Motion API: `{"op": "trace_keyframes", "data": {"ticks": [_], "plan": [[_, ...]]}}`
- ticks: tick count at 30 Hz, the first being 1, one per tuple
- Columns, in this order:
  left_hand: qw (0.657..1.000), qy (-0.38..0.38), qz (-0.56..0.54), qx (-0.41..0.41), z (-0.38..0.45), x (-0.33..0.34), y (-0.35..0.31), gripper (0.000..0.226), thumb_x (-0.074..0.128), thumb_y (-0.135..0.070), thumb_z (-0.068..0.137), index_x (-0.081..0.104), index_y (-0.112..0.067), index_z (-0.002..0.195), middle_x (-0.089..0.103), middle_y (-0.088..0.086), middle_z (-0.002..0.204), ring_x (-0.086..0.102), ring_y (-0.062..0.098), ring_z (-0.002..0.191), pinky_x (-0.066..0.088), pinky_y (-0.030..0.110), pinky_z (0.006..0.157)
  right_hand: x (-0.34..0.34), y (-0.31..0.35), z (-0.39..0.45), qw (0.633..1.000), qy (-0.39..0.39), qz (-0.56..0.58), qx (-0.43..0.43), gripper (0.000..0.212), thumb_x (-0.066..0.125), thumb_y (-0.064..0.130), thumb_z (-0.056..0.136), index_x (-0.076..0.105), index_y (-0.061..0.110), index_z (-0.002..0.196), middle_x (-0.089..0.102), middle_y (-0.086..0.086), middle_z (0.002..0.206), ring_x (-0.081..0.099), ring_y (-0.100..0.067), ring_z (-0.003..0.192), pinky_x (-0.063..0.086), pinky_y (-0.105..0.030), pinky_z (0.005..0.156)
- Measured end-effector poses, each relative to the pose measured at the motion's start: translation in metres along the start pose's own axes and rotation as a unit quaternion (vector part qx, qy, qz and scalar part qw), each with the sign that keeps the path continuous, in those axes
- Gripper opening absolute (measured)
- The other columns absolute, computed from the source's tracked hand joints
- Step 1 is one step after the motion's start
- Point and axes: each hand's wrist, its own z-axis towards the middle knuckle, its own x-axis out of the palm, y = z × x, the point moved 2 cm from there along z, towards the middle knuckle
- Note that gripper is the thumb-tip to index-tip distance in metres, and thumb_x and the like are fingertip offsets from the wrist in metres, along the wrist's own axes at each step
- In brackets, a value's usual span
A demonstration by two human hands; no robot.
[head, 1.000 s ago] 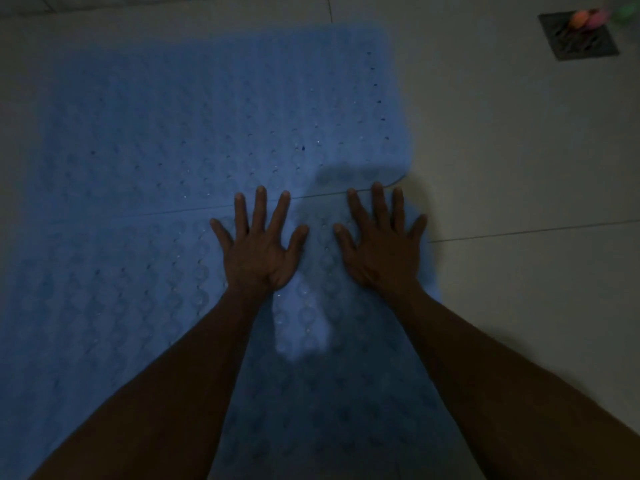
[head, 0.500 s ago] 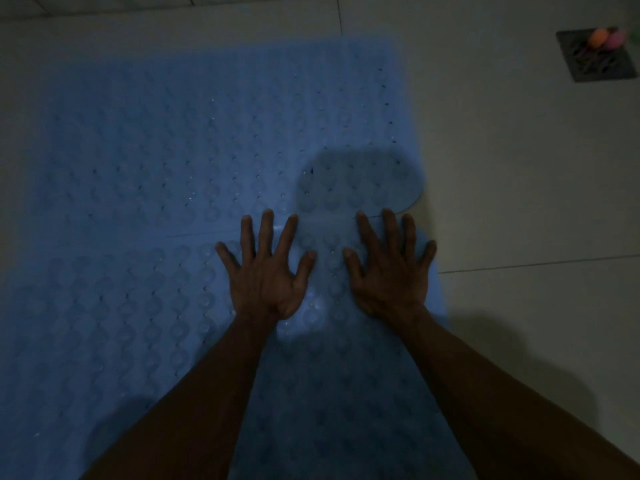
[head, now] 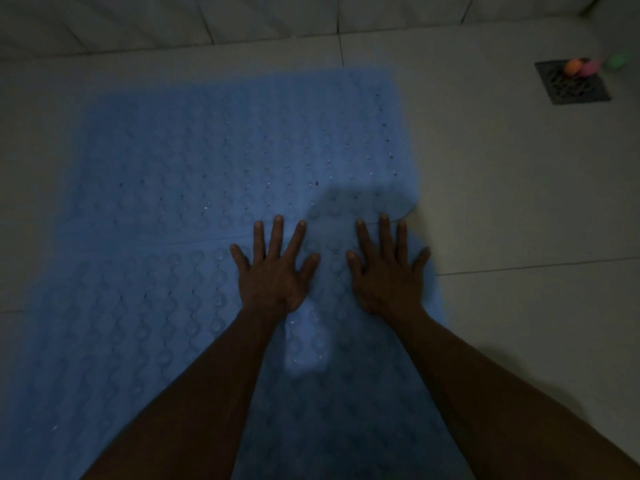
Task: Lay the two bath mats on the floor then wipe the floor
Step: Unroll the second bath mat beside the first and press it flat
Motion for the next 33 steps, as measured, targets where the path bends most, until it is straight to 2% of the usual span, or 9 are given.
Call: {"op": "trace_keyframes", "data": {"ticks": [5, 9, 12, 17, 23, 29, 33], "plan": [[0.999, -0.003, -0.041, -0.007, -0.023, 0.006, -0.005, 0.065, 0.01, -0.071, 0.097, -0.011, -0.048, 0.154, -0.023, -0.008, 0.165, -0.026, 0.025, 0.15, -0.011, 0.065, 0.118, 0.008, 0.013, -0.023, 0.999, -0.006, 0.025, 0.019, 0.06, 0.017, 0.052, 0.1, -0.007, 0.04, 0.154, -0.014, 0.006, 0.164, -0.018, -0.023, 0.15, -0.005, -0.064, 0.115], [0.999, -0.033, -0.032, 0.009, -0.066, 0.024, 0.007, 0.065, 0.012, -0.068, 0.1, -0.01, -0.044, 0.156, -0.023, -0.008, 0.164, -0.026, 0.023, 0.151, -0.01, 0.061, 0.12, 0.017, 0.013, -0.048, 0.999, -0.032, -0.01, -0.003, 0.058, 0.018, 0.052, 0.1, 0.001, 0.039, 0.155, -0.006, 0.005, 0.165, -0.011, -0.024, 0.151, -0.005, -0.059, 0.118], [1.0, 0.001, -0.021, 0.02, -0.082, 0.023, 0.018, 0.066, 0.015, -0.068, 0.099, -0.009, -0.044, 0.156, -0.023, -0.008, 0.164, -0.024, 0.023, 0.151, -0.009, 0.059, 0.121, 0.009, 0.017, -0.056, 1.0, 0.015, -0.019, 0.004, 0.059, 0.019, 0.052, 0.1, 0.001, 0.039, 0.155, -0.006, 0.004, 0.165, -0.012, -0.025, 0.151, -0.002, -0.059, 0.118], [0.996, 0.07, -0.057, 0.008, -0.084, -0.025, 0.022, 0.066, 0.025, -0.058, 0.102, -0.004, -0.039, 0.158, -0.004, 0.002, 0.168, -0.005, 0.027, 0.155, 0.011, 0.063, 0.119, -0.038, 0.04, -0.059, 0.993, 0.112, 0.026, 0.012, 0.058, 0.027, 0.044, 0.103, 0.011, 0.029, 0.156, 0.0, -0.005, 0.165, -0.005, -0.028, 0.151, 0.006, -0.063, 0.117], [0.99, 0.071, -0.118, -0.022, -0.14, -0.16, 0.012, 0.065, 0.027, -0.055, 0.104, 0.002, -0.034, 0.16, 0.0, 0.005, 0.168, 0.001, 0.026, 0.155, 0.01, 0.06, 0.12, -0.168, 0.098, -0.106, 0.986, 0.144, 0.082, 0.019, 0.059, 0.029, 0.043, 0.103, 0.009, 0.026, 0.156, 0.0, -0.005, 0.165, -0.002, -0.028, 0.151, 0.011, -0.058, 0.118], [0.992, 0.067, -0.112, 0.002, -0.209, -0.352, -0.015, 0.072, 0.044, -0.048, 0.102, 0.008, -0.026, 0.16, 0.007, 0.008, 0.168, 0.009, 0.027, 0.154, 0.016, 0.058, 0.12, -0.365, 0.153, -0.178, 0.988, 0.124, 0.093, -0.006, 0.068, 0.042, 0.035, 0.099, 0.008, 0.019, 0.156, 0.02, -0.011, 0.16, 0.017, -0.031, 0.147, 0.025, -0.053, 0.115], [0.994, 0.026, -0.106, 0.01, -0.243, -0.505, -0.044, 0.074, 0.052, -0.043, 0.1, 0.014, -0.023, 0.16, 0.012, 0.01, 0.167, 0.014, 0.028, 0.153, 0.021, 0.056, 0.12, -0.512, 0.191, -0.201, 0.99, 0.089, 0.109, -0.024, 0.069, 0.048, 0.032, 0.097, 0.013, 0.016, 0.154, 0.032, -0.014, 0.153, 0.03, -0.032, 0.14, 0.033, -0.05, 0.111]]}}
